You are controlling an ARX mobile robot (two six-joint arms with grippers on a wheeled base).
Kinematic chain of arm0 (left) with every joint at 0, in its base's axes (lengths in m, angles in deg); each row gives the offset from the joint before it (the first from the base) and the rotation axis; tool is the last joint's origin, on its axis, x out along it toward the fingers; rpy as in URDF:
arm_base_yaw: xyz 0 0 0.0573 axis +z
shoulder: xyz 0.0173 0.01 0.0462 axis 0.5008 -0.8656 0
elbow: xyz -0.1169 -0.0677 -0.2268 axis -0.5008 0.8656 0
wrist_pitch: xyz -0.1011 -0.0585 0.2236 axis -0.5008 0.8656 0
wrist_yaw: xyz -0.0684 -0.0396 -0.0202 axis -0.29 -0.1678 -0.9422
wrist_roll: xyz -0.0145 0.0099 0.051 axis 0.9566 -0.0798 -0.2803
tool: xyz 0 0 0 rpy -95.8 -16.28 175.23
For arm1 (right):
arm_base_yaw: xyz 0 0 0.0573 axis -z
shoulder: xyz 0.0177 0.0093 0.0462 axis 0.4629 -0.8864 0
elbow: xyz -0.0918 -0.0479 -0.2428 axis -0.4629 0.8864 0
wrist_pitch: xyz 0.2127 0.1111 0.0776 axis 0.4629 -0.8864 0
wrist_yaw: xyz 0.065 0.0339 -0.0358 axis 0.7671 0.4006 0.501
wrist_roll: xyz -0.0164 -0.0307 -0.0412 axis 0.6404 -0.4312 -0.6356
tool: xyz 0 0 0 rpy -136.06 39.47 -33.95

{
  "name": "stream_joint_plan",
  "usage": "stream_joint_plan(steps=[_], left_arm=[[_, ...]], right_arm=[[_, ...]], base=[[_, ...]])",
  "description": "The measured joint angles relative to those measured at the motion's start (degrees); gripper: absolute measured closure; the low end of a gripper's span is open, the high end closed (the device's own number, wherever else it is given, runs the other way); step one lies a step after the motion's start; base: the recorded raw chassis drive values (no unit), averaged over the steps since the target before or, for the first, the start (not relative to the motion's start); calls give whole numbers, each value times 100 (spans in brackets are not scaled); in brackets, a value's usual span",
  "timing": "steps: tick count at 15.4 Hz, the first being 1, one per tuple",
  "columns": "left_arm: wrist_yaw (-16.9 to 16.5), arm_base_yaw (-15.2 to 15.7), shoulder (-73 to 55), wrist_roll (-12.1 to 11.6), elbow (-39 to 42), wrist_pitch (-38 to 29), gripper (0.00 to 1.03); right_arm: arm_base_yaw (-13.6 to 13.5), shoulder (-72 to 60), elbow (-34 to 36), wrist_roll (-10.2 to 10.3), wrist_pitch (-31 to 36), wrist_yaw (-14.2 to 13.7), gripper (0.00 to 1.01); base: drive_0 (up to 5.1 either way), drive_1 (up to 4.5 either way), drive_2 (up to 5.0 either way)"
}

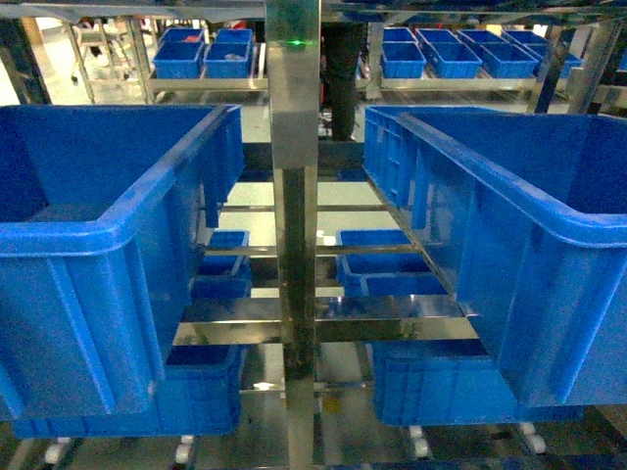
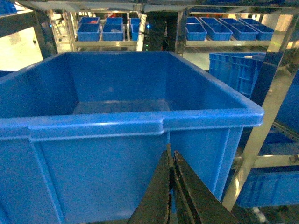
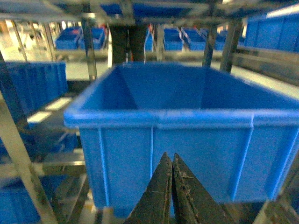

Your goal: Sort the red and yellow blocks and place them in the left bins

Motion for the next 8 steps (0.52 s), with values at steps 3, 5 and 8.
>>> stream_joint_plan(steps=[3,5,8], left_arm=[[42,-4,238,2,-28,-94,101],[11,-4,243,4,-2,24,101],[20,-7,243,9,-2,13,69]], right_arm=[[0,704,0,0,-745,2,99],[0,754,0,-2,-776,2,99],[0,761,0,-2,-732,2,65]], base=[[0,0,0],[0,0,0],[0,0,0]])
